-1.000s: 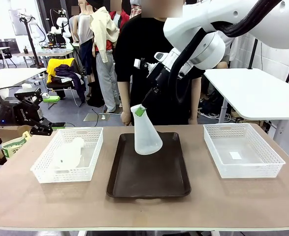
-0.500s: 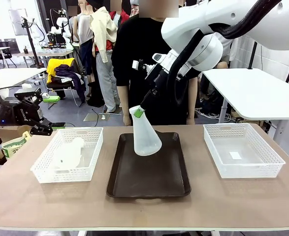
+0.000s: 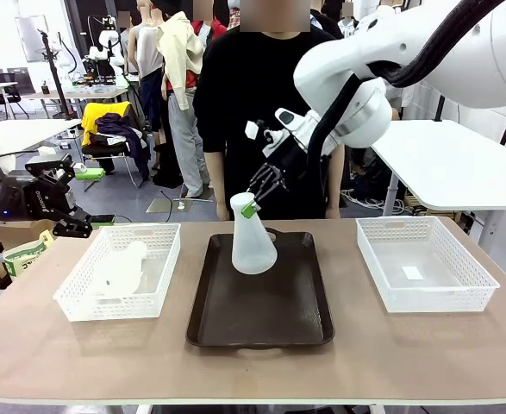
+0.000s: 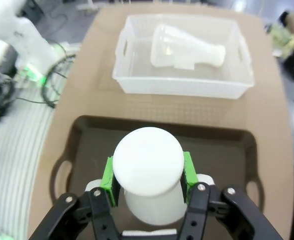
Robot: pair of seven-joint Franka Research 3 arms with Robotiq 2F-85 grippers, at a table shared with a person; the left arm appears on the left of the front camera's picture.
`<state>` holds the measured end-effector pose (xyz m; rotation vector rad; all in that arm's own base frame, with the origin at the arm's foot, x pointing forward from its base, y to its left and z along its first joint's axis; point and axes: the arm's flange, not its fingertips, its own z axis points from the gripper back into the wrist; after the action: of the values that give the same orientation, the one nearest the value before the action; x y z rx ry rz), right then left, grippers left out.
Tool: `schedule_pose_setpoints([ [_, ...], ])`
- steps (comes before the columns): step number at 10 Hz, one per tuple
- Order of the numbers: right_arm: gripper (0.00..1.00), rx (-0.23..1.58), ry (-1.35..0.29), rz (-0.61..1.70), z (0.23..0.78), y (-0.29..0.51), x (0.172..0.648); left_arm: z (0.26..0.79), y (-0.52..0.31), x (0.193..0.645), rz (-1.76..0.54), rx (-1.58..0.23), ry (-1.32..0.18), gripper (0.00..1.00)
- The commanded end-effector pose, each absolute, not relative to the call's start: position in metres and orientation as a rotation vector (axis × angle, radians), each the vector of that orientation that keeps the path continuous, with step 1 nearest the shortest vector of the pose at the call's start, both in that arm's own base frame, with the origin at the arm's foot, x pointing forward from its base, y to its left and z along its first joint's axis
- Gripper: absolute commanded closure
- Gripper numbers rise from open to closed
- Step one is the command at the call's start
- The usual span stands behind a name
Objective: Prepare the laboratory tools.
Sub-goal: Place the picked Big flask upright in the Handle tray as instructed by the person.
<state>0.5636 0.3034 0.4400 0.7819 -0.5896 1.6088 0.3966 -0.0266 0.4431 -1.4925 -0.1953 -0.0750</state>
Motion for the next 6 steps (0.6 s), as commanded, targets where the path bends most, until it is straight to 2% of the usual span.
schedule_pose_setpoints([
  [1,1.00,0.856,-0.700,1.563,0.410,0.295,0.571,0.443,-0.026,0.396,-0.082,-1.494,-0.208,0.00],
  [6,1.00,0.836,-0.834,1.461,0.394,0.286,0.602,0.443,-0.026,0.396,-0.082,-1.494,-0.208,0.00],
])
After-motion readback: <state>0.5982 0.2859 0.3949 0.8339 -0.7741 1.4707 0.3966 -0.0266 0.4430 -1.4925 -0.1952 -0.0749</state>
